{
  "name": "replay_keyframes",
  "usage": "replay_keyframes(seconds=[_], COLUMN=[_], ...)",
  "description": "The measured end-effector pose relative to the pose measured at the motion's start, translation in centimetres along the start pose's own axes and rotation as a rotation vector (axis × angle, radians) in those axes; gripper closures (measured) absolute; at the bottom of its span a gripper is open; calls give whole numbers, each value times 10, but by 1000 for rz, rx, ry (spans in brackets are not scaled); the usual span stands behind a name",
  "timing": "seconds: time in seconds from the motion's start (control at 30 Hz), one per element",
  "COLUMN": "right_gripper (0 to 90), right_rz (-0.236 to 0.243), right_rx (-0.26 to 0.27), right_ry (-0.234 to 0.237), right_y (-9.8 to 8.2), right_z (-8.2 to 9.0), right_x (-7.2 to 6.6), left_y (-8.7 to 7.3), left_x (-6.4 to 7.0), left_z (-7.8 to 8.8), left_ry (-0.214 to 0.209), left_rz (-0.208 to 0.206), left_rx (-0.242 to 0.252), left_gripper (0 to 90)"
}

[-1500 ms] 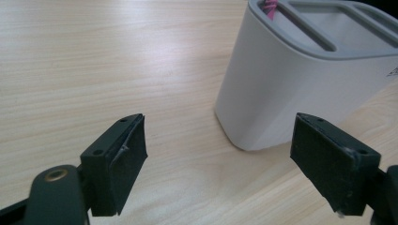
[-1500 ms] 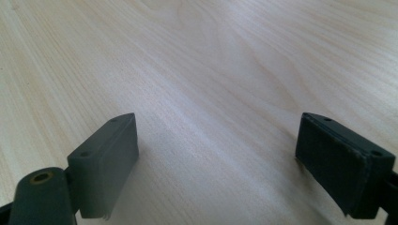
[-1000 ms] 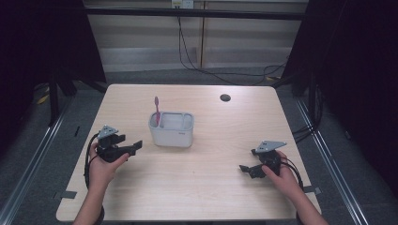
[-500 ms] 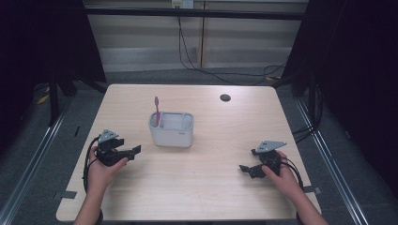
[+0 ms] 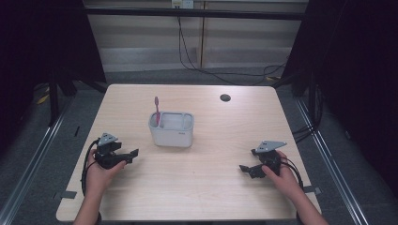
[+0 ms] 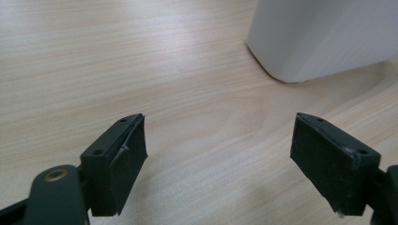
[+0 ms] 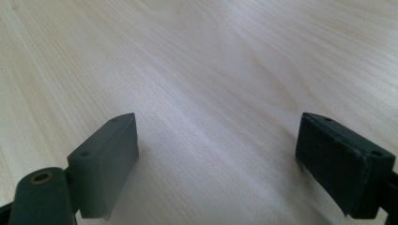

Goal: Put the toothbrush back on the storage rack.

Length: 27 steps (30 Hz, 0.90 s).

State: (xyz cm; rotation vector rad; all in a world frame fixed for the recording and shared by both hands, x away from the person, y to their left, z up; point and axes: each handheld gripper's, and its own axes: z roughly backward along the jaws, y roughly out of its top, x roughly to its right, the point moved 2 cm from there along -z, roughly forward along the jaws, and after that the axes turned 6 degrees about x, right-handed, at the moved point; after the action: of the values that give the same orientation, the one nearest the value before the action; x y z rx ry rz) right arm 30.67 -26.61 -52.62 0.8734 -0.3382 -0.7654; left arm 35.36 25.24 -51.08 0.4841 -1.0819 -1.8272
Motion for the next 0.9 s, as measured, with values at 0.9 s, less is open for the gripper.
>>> replay_keyframes(seconds=[0.9], right_gripper=[126], right_rz=[0], right_rx=[0], right_ry=[0], right_y=[0], right_z=[0], right_x=[0], left_y=[-8], left_x=[0], left_z=[-5], left_ry=[12], left_rz=[-60], left_rx=[-52], left_gripper=[181])
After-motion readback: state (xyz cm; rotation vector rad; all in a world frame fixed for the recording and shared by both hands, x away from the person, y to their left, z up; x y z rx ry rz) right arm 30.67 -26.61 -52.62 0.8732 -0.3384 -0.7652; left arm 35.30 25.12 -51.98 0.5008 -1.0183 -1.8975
